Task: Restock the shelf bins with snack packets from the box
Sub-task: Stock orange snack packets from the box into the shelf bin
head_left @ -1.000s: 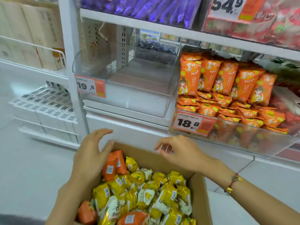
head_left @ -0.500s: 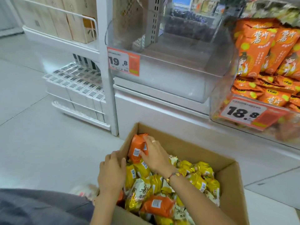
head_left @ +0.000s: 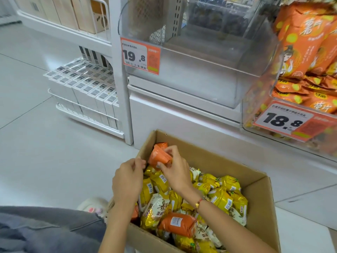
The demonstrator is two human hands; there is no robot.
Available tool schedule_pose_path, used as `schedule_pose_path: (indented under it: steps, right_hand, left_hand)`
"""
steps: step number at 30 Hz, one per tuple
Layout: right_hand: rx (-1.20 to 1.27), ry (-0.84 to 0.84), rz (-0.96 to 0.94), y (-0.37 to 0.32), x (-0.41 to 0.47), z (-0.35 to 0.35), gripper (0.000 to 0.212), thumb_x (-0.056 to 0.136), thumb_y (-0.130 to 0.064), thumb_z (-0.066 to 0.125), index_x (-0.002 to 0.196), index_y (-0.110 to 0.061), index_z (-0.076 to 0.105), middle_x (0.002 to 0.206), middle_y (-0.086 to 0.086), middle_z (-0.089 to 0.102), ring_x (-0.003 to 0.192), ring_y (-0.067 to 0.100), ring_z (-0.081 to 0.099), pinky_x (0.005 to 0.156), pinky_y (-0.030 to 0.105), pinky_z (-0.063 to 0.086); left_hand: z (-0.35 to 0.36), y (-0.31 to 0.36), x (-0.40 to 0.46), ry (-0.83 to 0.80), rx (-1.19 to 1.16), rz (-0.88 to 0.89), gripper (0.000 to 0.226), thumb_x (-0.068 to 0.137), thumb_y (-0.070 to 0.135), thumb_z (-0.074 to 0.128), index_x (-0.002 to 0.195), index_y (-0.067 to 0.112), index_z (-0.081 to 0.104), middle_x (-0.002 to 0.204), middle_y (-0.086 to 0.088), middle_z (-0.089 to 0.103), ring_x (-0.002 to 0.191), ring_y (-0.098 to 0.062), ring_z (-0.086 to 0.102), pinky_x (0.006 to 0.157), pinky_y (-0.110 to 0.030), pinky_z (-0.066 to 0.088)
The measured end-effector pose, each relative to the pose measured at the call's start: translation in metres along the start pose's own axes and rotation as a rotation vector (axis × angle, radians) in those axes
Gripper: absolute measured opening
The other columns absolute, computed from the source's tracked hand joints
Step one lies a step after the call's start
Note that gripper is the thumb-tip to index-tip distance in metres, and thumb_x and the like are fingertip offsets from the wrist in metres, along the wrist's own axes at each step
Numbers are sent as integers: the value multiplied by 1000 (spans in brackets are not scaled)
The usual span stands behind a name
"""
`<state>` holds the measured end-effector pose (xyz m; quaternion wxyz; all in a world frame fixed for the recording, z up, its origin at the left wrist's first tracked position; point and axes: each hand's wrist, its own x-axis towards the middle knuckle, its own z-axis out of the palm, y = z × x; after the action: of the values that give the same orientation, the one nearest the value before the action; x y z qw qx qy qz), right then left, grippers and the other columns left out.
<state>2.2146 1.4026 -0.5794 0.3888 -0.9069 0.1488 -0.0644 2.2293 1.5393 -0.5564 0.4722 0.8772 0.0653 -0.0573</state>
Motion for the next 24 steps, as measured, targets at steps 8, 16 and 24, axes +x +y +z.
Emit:
schedule_pose_path:
  steps: [8, 16, 24]
  right_hand:
    - [7, -150, -433, -3, -34, -59, 41, 87, -9, 59, 118, -34, 47, 140, -25, 45, 127, -3, 46, 103, 18, 40]
    - [-221, -220, 103, 29, 24, -24, 51, 94, -26, 55, 141, -16, 38, 141, 4, 47, 131, 20, 43, 102, 31, 37]
    - [-479, -76, 180, 31, 59, 57, 61, 83, -47, 66, 126, -6, 50, 126, 10, 50, 121, 26, 44, 98, 35, 39]
  left_hand:
    - [4, 28, 5, -485, -791, -423, 45, 92, 49, 53, 126, 20, 57, 107, -9, 72, 93, -22, 72, 67, -29, 59]
    - [-18, 27, 7, -78, -1006, -428, 16, 96, 32, 48, 89, 19, 55, 91, -7, 66, 80, -16, 63, 72, -34, 53]
    - [-13, 21, 17, -51, -947, -475, 29, 94, 36, 56, 117, 20, 50, 114, -8, 61, 101, -21, 61, 92, -45, 51]
